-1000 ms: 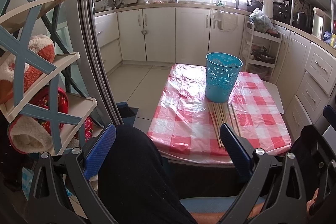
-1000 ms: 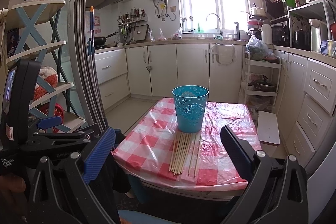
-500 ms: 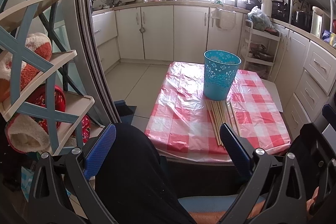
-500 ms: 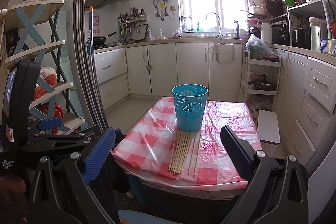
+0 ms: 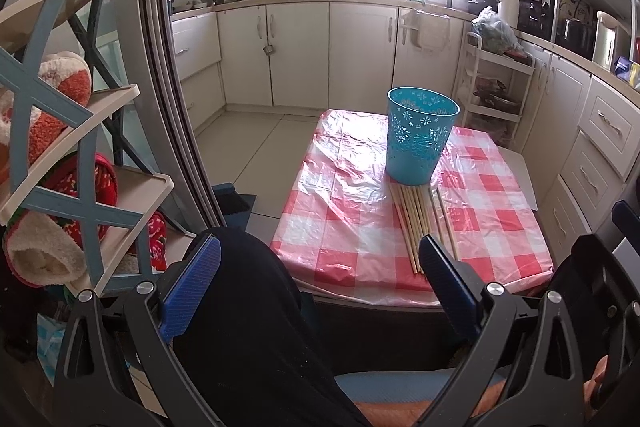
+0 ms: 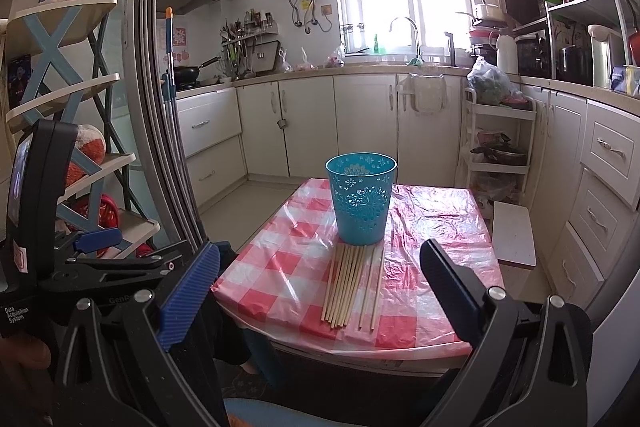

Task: Organize utensils
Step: 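Move both tools toward the wooden chopsticks beside the teal bin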

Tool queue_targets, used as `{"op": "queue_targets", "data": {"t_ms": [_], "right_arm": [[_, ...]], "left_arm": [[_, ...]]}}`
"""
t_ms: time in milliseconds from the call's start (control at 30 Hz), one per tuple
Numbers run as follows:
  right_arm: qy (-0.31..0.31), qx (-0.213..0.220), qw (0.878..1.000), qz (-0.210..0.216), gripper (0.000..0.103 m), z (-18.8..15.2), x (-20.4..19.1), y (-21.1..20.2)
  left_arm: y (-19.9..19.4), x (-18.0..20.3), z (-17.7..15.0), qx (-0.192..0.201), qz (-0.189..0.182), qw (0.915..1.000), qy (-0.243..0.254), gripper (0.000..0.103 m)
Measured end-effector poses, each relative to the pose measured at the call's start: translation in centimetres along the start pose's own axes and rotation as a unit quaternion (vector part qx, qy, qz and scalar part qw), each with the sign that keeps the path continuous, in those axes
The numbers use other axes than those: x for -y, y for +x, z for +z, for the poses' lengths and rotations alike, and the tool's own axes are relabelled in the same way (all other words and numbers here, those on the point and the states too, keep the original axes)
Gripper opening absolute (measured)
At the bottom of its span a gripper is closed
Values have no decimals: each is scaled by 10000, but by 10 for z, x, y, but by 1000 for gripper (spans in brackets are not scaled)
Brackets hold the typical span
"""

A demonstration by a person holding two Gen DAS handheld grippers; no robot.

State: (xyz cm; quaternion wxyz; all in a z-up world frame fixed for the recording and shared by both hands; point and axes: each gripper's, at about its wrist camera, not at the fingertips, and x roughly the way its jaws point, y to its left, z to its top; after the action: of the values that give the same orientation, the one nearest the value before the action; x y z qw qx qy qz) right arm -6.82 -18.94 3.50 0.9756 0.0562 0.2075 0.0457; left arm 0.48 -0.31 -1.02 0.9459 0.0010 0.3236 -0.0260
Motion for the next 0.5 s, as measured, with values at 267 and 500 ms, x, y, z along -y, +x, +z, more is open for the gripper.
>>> {"op": "queue_targets", "data": {"t_ms": [267,500], "right_arm": [[-27,4,10000,-1,96,-1,0,0],[-63,-33,10000,5,96,-3,-1,1]], "left_arm": [[1,2,-1,-91,35,9999,37,95],[2,5,-3,-95,51,9999,114,95]]}}
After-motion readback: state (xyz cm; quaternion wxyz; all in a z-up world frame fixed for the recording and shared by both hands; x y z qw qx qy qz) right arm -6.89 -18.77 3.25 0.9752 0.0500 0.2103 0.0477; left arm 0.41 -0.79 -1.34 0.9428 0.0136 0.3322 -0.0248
